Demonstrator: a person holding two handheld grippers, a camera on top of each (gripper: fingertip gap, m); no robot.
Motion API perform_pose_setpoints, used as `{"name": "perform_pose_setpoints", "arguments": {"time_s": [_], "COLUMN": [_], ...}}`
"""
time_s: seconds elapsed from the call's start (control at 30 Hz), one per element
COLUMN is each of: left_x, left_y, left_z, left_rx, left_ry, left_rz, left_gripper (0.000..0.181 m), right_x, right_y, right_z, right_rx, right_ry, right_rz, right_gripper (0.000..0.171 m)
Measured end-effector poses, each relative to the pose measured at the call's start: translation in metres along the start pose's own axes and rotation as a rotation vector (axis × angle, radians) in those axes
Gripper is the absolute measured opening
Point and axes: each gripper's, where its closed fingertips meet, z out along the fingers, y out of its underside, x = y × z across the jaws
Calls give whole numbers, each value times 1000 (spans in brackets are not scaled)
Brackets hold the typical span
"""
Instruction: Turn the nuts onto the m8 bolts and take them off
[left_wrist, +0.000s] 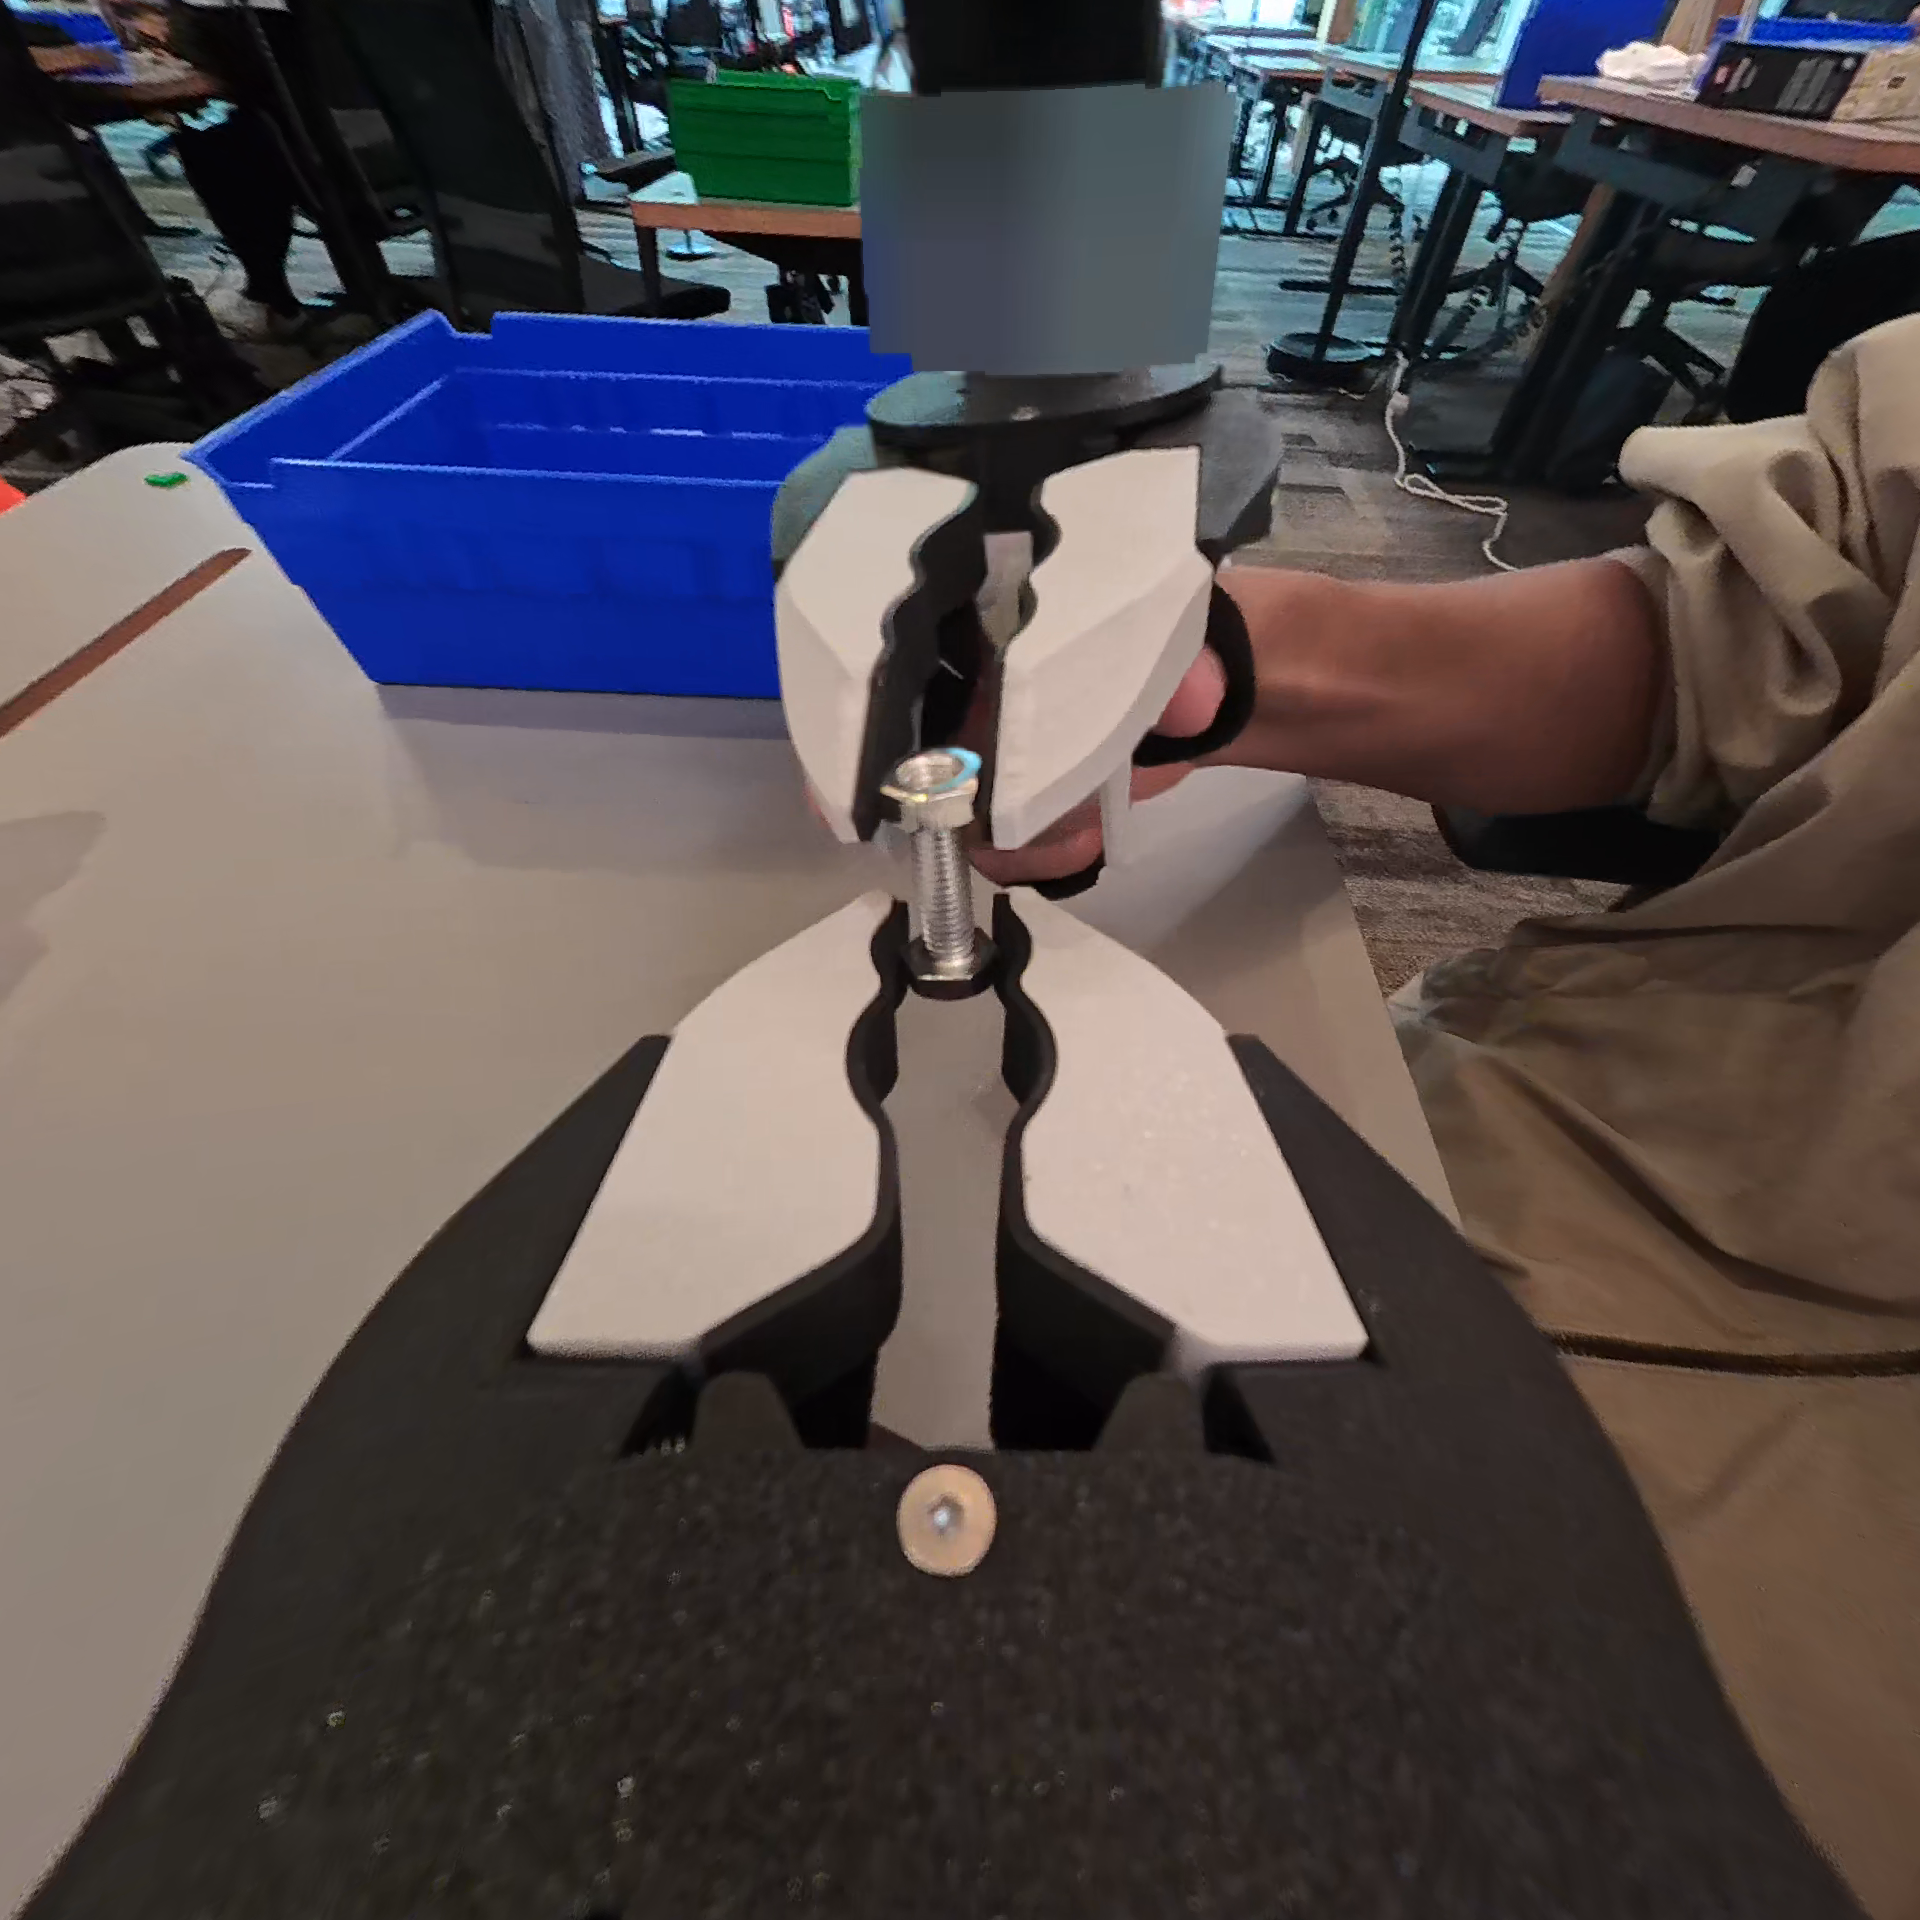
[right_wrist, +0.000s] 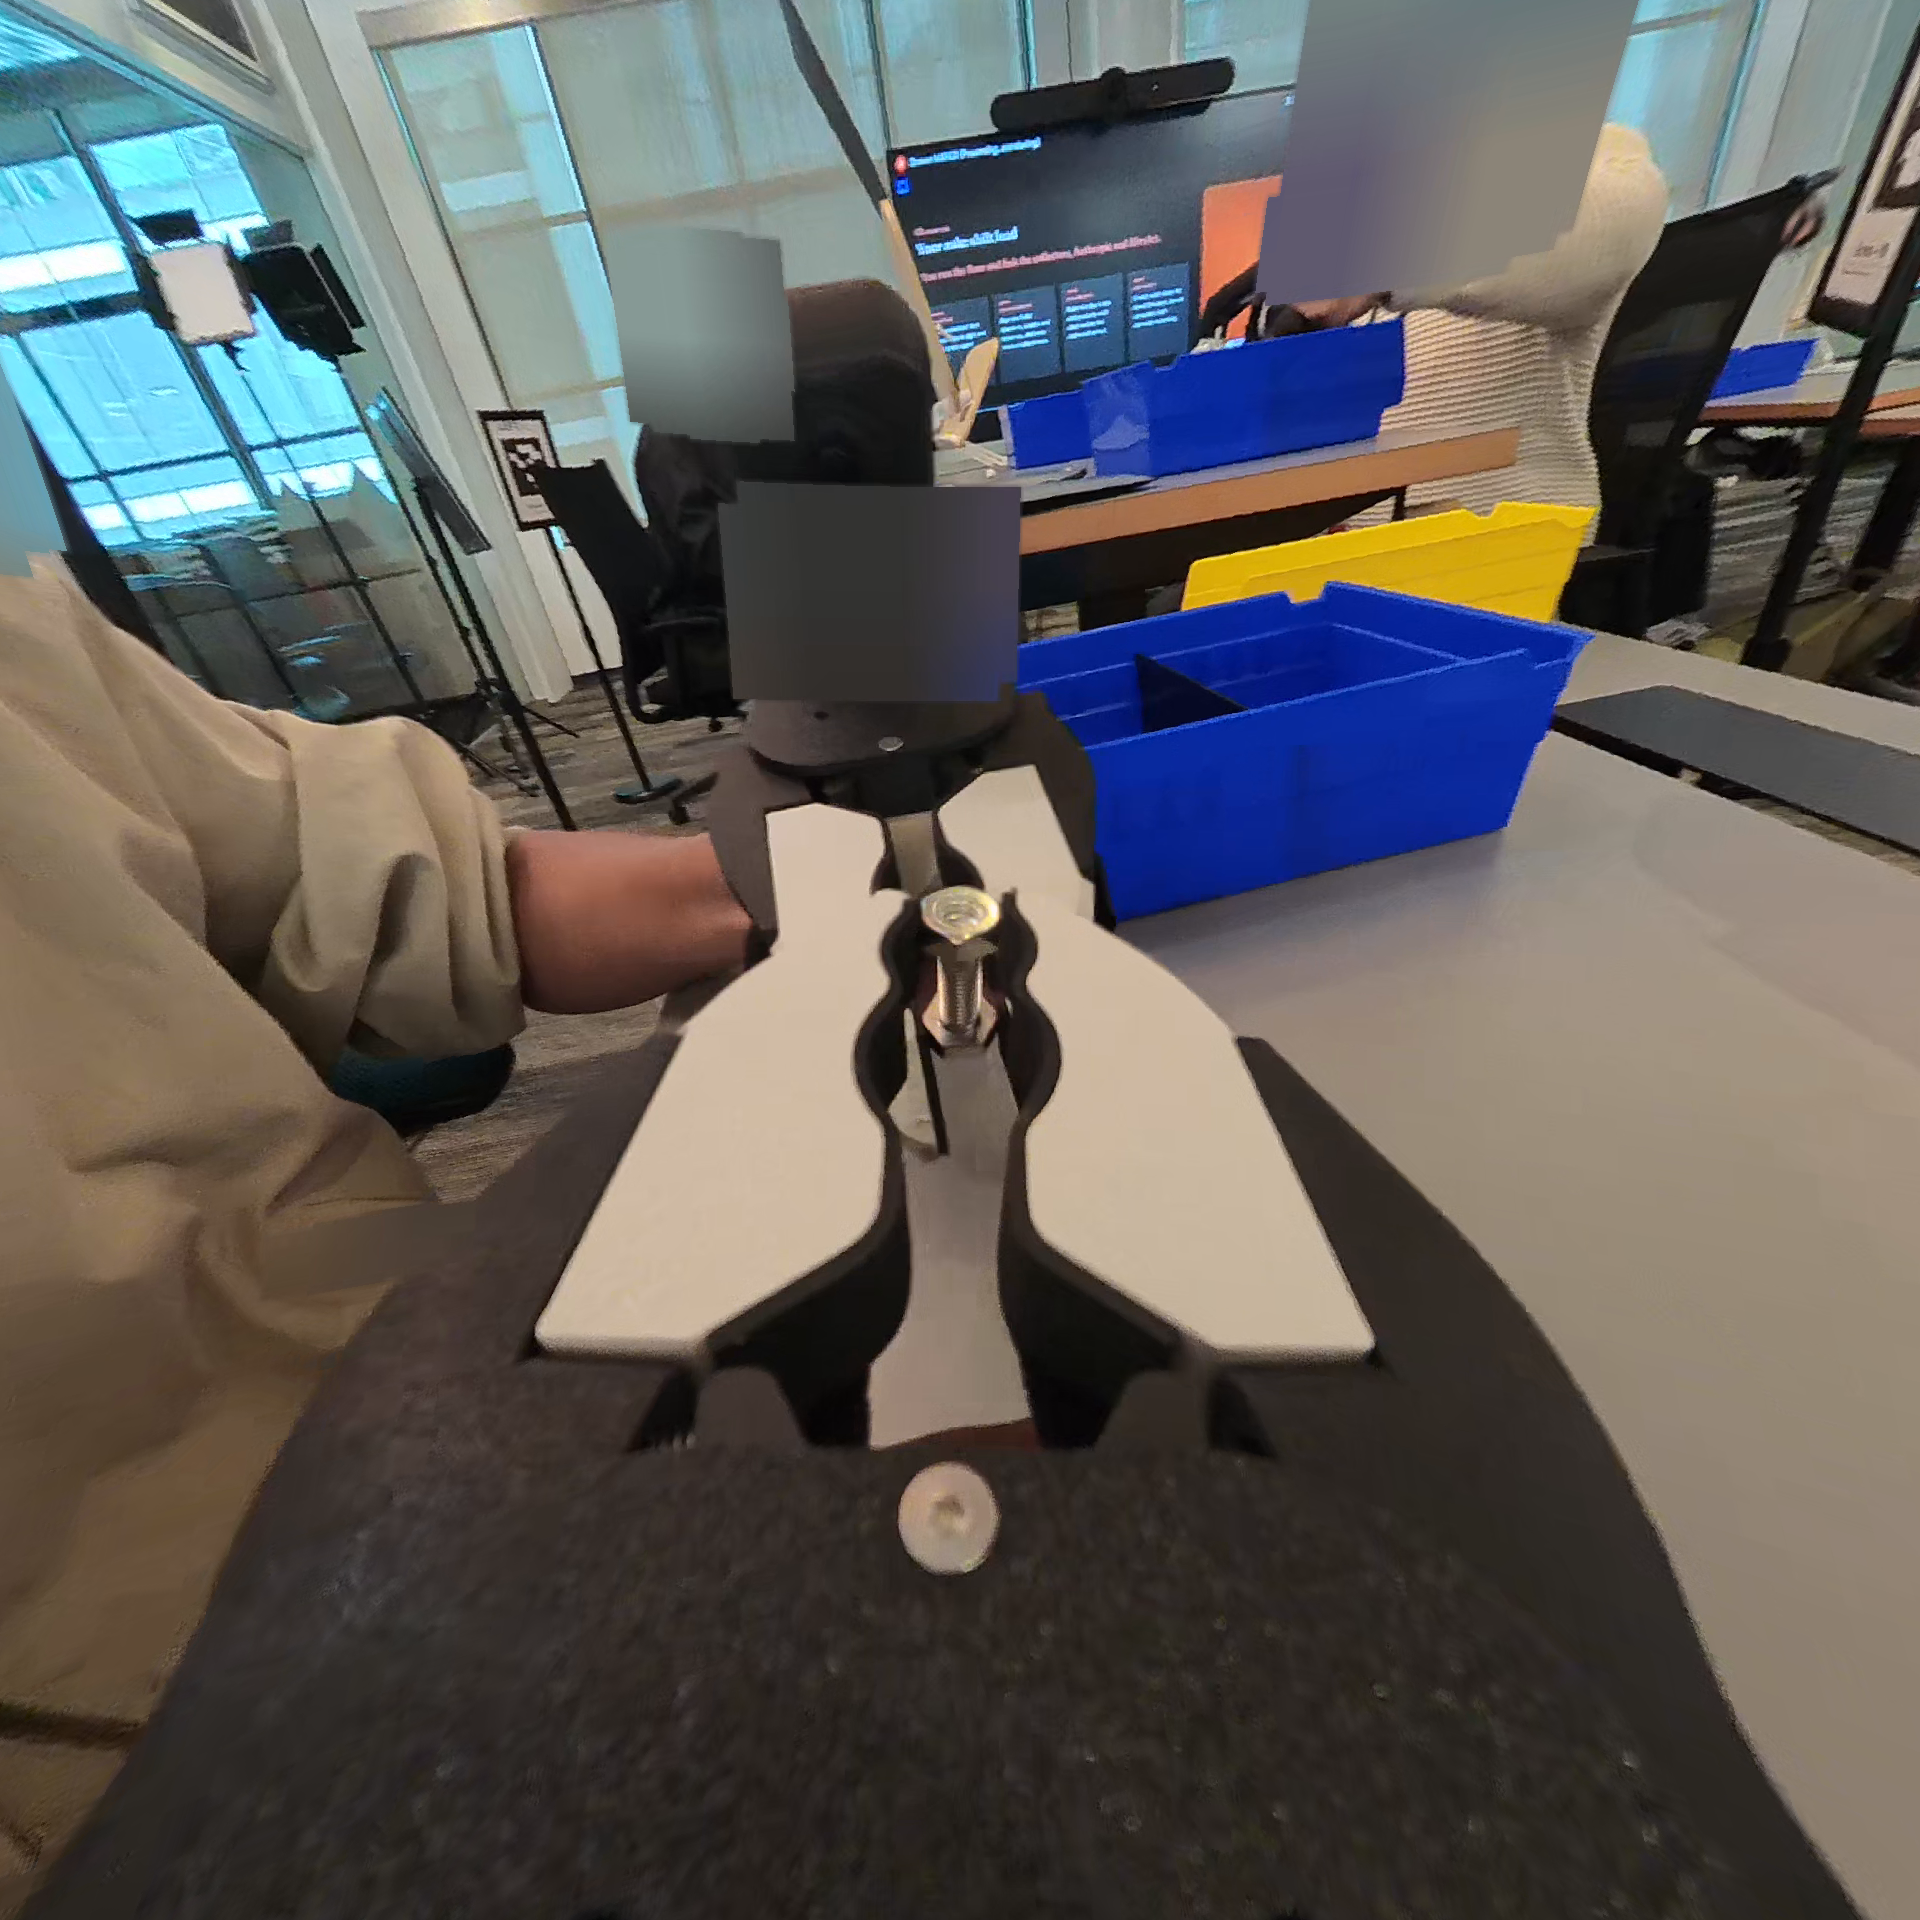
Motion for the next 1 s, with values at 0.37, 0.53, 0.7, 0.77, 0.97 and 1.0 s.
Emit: {"name": "perform_pose_setpoints", "arguments": {"time_s": [0.37, 0.53, 0.7, 0.77, 0.97, 1.0], "left_x": [-24, -37, -35, -28, 10, 16], "left_y": [2, 8, 8, 8, 3, 3], "left_z": [-1, 1, 1, 3, 5, 3], "left_rx": [-47, -80, -86, -85, -87, -89], "left_ry": [-322, -473, -455, -390, -40, 15], "left_rz": [27, 2, -10, -33, -136, -137], "left_gripper": [14, 12, 11, 11, 11, 11], "right_x": [11, 18, 16, 13, -15, -19], "right_y": [1, 5, 5, 4, 4, 2], "right_z": [10, 13, 14, 13, 6, 4], "right_rx": [-21, -47, -33, -15, -69, -72], "right_ry": [261, 434, 422, 345, 16, -29], "right_rz": [-114, -161, -126, -87, -103, -98], "right_gripper": [14, 14, 14, 14, 27, 25]}}
